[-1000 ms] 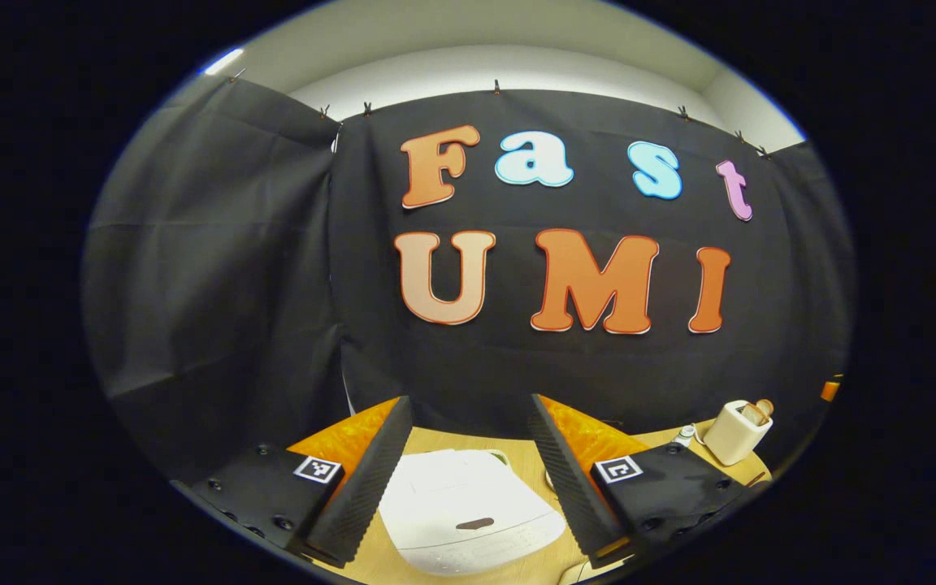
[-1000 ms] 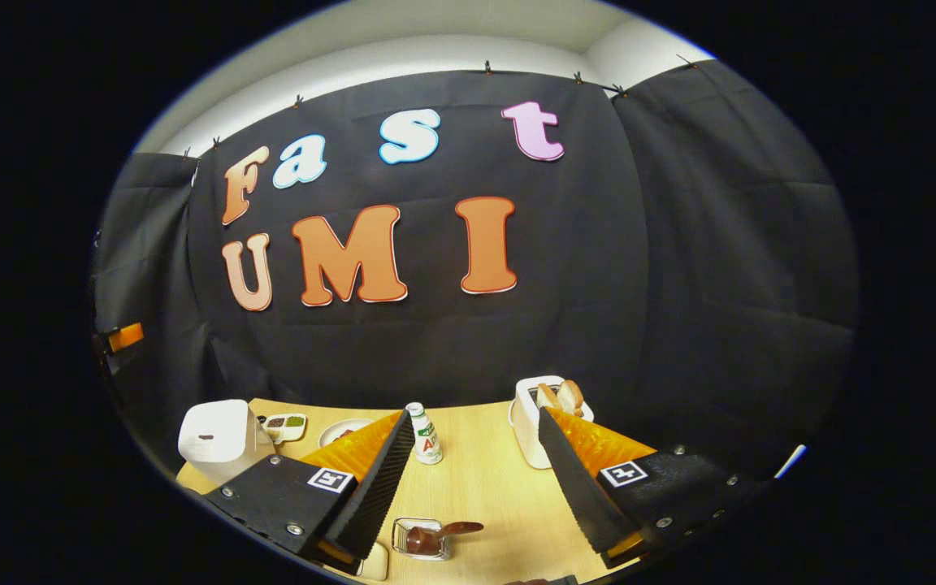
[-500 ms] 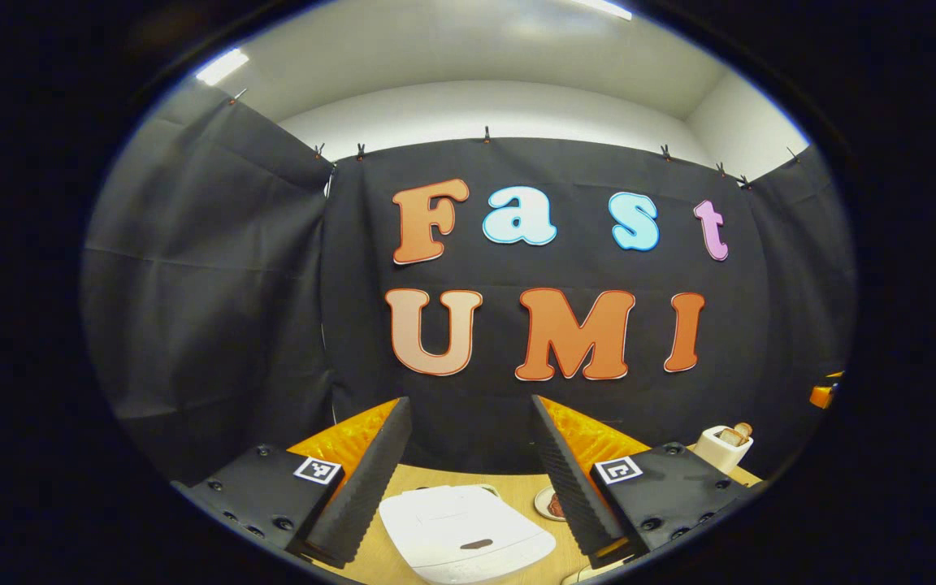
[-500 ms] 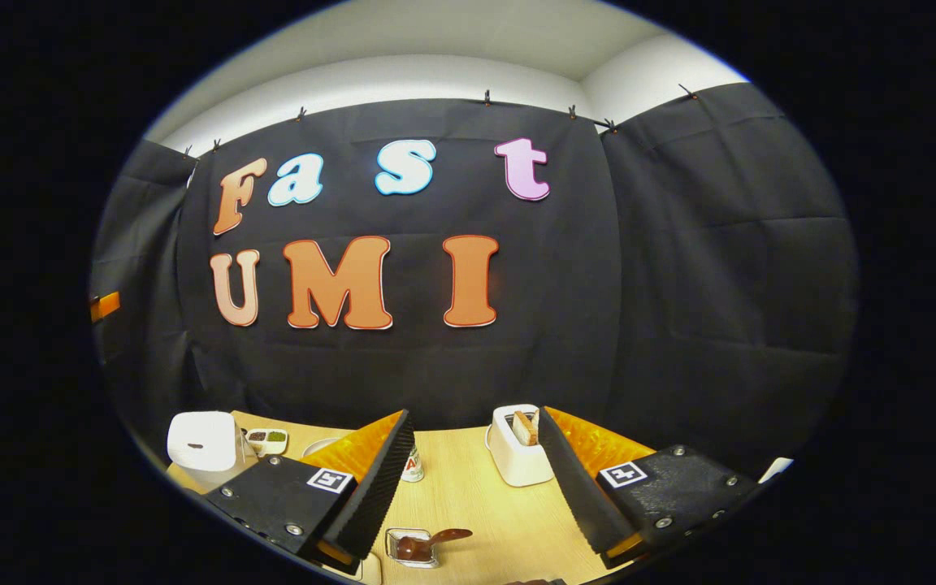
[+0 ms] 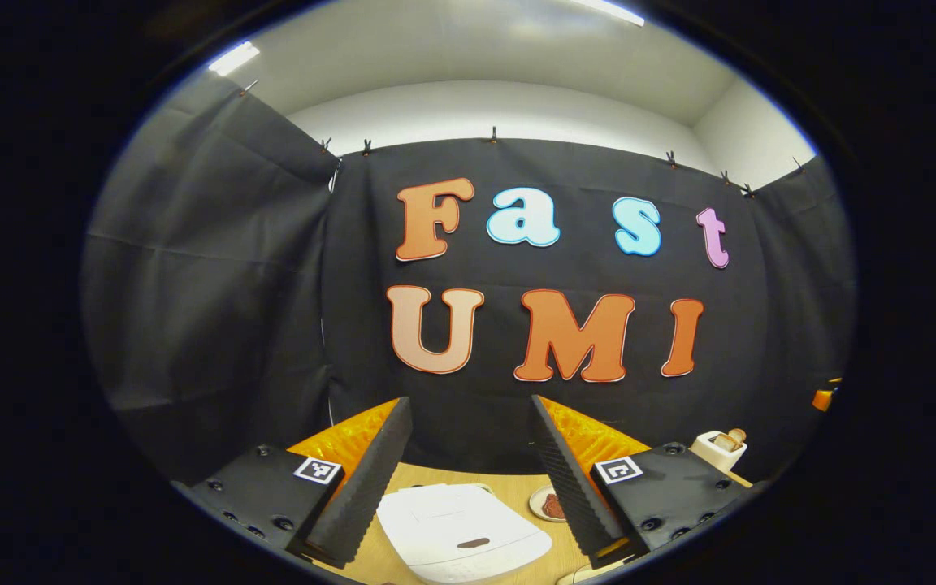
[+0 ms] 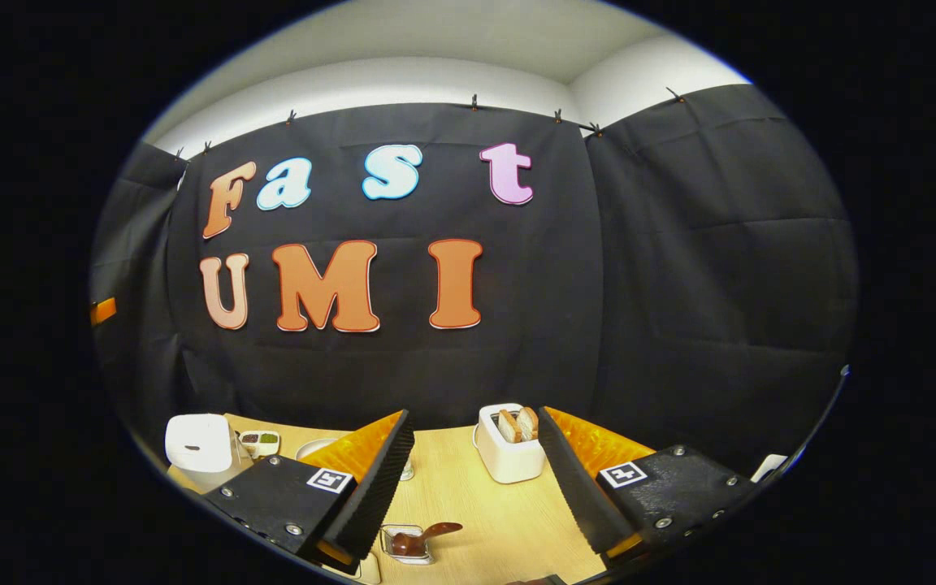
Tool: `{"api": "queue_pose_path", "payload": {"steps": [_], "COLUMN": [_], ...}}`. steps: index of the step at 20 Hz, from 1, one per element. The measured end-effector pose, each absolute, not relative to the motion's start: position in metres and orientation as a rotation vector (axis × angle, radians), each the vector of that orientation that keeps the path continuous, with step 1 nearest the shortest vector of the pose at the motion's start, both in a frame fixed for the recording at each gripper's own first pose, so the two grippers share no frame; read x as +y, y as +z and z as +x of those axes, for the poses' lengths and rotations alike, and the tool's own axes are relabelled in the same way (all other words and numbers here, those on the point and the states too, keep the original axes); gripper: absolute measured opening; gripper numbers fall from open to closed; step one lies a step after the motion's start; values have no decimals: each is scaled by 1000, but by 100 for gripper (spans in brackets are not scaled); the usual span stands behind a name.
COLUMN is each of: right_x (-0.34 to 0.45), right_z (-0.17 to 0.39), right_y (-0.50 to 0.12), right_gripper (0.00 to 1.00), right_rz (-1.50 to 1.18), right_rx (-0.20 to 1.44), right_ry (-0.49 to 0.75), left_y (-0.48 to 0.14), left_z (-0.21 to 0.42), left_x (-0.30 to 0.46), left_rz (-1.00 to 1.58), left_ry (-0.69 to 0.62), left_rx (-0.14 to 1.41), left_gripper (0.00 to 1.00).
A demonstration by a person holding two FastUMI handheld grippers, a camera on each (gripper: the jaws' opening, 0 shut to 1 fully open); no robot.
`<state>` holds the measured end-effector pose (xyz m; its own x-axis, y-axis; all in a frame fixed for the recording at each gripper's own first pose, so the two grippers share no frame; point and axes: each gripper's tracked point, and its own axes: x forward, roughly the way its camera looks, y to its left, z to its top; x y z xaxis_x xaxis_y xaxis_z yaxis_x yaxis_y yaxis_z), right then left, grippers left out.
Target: Close the left gripper, press the button to open the rice cooker; take a wooden spoon from the chopstick holder with the right hand, scoop a spoonful of rice and pour it into the rice cooker, then put the wooden spoon back into the chopstick holder.
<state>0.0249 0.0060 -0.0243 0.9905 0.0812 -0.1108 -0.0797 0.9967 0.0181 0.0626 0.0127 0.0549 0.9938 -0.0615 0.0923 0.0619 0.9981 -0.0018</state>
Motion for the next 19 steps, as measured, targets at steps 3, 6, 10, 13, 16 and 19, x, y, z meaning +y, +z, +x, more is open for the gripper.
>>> {"api": "queue_pose_path", "payload": {"steps": [3, 6, 10, 13, 16, 19], "right_x": [3, -1, -1, 2, 5, 10], "right_z": [23, 21, 21, 23, 24, 24], "right_y": [-26, -25, -25, -27, -25, -27], "right_gripper": [95, 95, 95, 95, 95, 95], "right_rz": [15, 14, 23, 18, 12, 18], "right_rx": [115, 116, 121, 121, 117, 123], "right_ry": [74, 67, 67, 72, 76, 85], "left_y": [50, 49, 51, 53, 57, 58], "left_z": [64, 64, 62, 61, 59, 59], "left_x": [10, 9, 11, 13, 14, 15], "left_rz": [-3, -4, -7, -10, -7, -8], "left_ry": [-67, -70, -65, -55, -51, -52], "left_rx": [-79, -76, -81, -88, -96, -104], "left_gripper": [98, 97, 97, 97, 97, 97]}}
